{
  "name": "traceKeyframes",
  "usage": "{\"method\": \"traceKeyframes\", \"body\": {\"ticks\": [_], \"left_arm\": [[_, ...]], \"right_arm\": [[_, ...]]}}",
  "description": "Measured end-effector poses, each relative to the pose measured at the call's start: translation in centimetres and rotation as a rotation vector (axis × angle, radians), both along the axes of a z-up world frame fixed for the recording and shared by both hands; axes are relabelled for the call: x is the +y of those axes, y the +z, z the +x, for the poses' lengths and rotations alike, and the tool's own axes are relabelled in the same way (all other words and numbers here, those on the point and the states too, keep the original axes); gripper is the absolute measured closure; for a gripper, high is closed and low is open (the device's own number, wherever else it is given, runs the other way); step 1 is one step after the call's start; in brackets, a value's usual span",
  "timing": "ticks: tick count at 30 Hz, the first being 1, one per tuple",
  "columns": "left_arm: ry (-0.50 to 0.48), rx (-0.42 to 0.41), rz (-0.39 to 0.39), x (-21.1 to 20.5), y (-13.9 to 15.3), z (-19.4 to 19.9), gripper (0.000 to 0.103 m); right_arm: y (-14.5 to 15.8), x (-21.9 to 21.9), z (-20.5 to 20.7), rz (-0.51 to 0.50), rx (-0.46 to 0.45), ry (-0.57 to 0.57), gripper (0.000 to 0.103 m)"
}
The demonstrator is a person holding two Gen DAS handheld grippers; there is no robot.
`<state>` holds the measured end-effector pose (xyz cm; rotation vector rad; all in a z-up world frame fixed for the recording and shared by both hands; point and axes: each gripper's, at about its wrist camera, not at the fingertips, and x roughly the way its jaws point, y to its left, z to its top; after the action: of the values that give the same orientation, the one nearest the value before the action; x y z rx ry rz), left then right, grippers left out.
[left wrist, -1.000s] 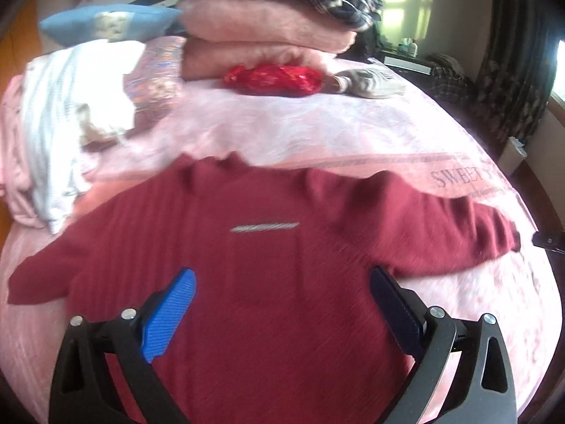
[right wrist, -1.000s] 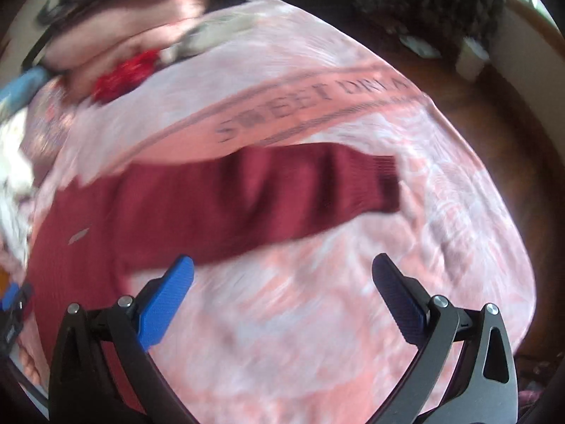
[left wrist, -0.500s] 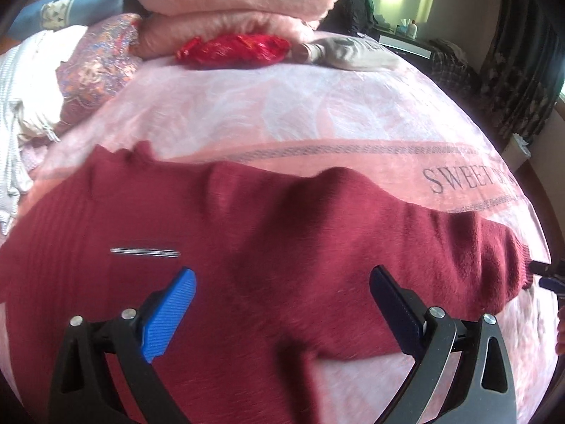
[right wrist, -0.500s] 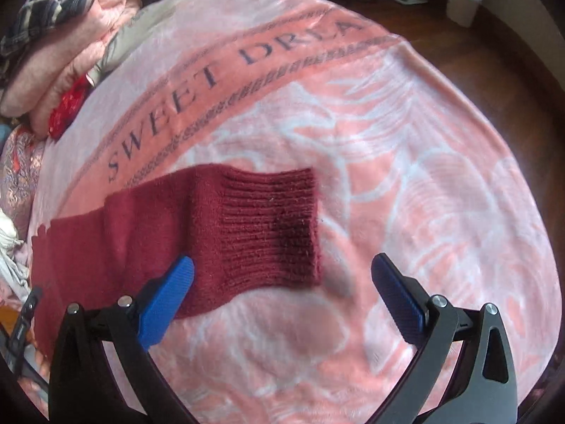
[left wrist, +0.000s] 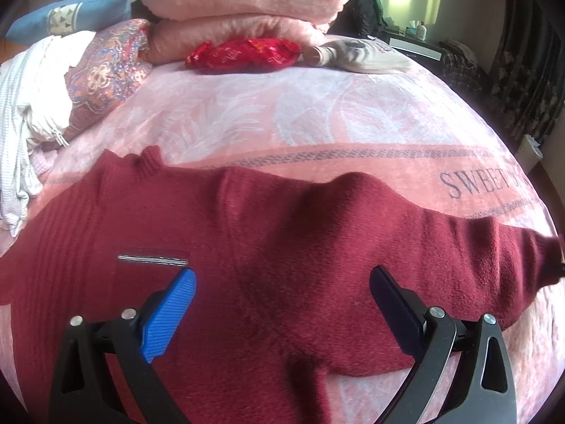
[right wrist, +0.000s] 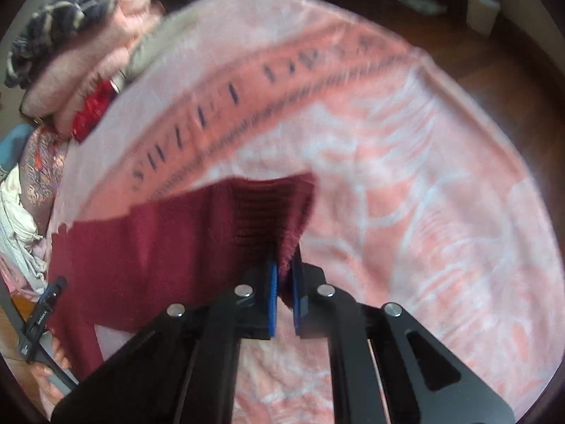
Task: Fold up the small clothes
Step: 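Fold the gripped sleeve across the sweater body with the right tool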
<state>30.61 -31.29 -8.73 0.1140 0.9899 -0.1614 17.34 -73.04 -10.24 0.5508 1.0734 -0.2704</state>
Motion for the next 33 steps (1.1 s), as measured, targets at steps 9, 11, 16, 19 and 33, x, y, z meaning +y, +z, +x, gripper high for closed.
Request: {"method": "traceKeyframes", "body": {"ticks": [9,11,16,19,33], "left_arm": [[0.018,0.033,0.016,2.7,-0.5,0.7,0.004],[0.022,0.04,0.017,3.6,-0.5,0.8,0.004],[0.043,0.037,0.006,7.4,0.9,1.2,0.004],[0.078,0.03,0.004,10.8,1.9,1.7,0.004],[0.207,0.083,-0.034,23.3,1.7,2.5,0.004]], "right_arm": [[-2.6,-0.9,-0.1,-0.095,0.105,-0.126,0.098],[-2.0,-0.1,0.2,-0.116,0.103,-0.134,0.098],[4.2,4.9,2.0,-0.183,0.009,-0.101,0.098],[7.3,11.7,4.1,-0.196,-0.048,0.064,0.098],[3.8,43.2,13.4,-0.261,0.023,0.77,0.097]]}}
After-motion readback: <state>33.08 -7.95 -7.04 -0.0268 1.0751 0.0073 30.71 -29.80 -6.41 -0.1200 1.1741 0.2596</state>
